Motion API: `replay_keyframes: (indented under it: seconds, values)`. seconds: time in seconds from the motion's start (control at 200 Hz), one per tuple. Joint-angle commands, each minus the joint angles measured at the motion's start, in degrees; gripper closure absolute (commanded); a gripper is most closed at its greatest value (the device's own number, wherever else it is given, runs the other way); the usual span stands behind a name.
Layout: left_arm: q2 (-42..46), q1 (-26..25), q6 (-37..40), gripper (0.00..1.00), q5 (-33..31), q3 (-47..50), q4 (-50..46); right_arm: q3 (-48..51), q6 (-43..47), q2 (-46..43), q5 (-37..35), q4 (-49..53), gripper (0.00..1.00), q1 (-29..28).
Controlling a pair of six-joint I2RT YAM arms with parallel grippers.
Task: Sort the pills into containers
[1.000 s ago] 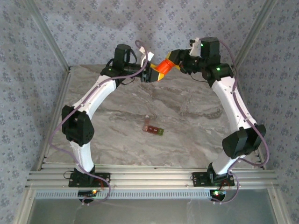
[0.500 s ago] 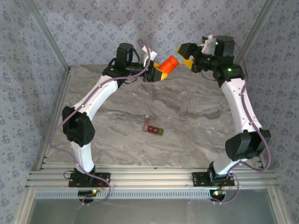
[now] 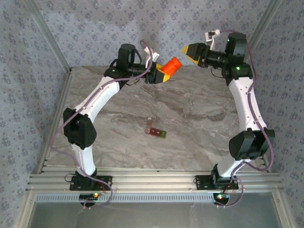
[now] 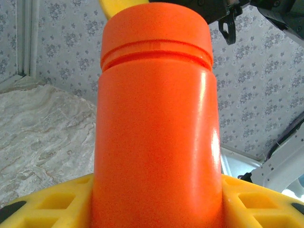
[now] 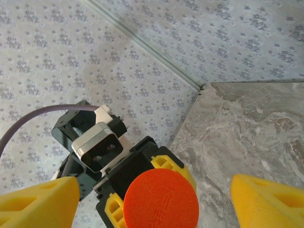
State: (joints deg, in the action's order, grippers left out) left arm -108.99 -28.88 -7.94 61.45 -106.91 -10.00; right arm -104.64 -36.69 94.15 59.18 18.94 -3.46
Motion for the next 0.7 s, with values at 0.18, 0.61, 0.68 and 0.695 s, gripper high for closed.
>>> replay_keyframes:
  seconds: [0.18, 0.61, 0.68, 0.695]
  values:
    - [1.86, 0.03, 0.68, 1.00, 2.41, -1.58, 0.75, -3.67, 6.02, 2.36, 3.22, 5.29, 0.21, -3.08]
    - [1.95, -0.10, 0.83, 1.00, 2.34, -1.63, 0.52, -3.45, 7.33, 3.47, 3.55, 8.65, 0.57, -4.97]
    - [1.89, -0.05, 0.83, 1.00, 2.18, -1.71, 0.51, -3.05, 7.01, 3.43, 2.58, 9.59, 0.60, -5.18]
    - [1.91, -0.07, 0.87, 1.00, 2.23, -1.73, 0.53, -2.95, 6.85, 3.34, 2.21, 9.77, 0.61, -5.22]
